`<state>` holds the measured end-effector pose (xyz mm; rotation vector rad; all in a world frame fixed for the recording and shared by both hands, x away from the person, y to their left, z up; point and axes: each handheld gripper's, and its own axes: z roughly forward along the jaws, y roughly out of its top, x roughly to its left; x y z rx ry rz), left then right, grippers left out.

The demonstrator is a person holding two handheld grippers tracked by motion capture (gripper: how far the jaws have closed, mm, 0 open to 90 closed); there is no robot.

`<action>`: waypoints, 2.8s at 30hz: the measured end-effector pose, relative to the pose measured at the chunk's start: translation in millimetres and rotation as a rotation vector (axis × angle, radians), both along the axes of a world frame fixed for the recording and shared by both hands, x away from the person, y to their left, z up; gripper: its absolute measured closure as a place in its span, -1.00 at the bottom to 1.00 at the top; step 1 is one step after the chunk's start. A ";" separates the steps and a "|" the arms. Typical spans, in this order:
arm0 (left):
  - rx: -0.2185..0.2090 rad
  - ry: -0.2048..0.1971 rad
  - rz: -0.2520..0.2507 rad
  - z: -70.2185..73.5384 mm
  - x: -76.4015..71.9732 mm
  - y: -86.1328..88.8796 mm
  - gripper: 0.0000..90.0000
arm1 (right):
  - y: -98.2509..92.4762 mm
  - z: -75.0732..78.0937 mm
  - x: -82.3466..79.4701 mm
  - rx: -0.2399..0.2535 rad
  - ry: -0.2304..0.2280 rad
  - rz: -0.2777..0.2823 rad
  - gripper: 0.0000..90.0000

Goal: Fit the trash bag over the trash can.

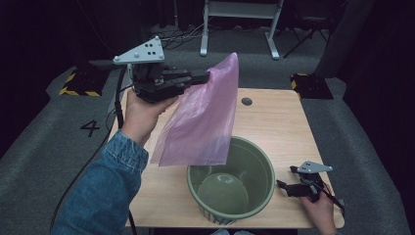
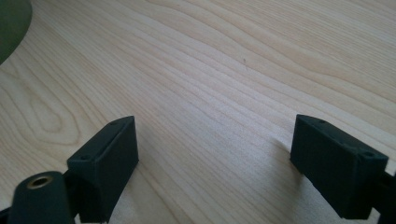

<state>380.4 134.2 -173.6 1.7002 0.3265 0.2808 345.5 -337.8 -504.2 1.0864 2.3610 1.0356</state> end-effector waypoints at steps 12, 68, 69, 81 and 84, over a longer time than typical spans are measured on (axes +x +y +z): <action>0.033 -0.009 -0.055 -13.2 -9.0 -42.1 0.98 | 0.0 0.0 0.1 -0.001 -0.002 0.007 -0.66; 0.391 0.260 -0.108 -156.8 -53.3 -38.2 0.98 | 0.8 3.6 -4.4 0.012 -0.004 0.058 -0.11; 0.391 0.258 -0.108 -157.5 -53.6 -38.0 0.97 | 1.1 4.8 -4.6 0.008 0.004 0.059 -0.04; 0.340 0.285 -0.133 -169.6 -51.8 -29.4 0.90 | -1.8 55.3 -7.0 0.152 -0.056 0.125 -0.11; 0.329 0.275 -0.139 -171.8 -51.3 -28.0 0.90 | -1.6 65.3 -6.8 0.151 -0.072 0.134 -0.12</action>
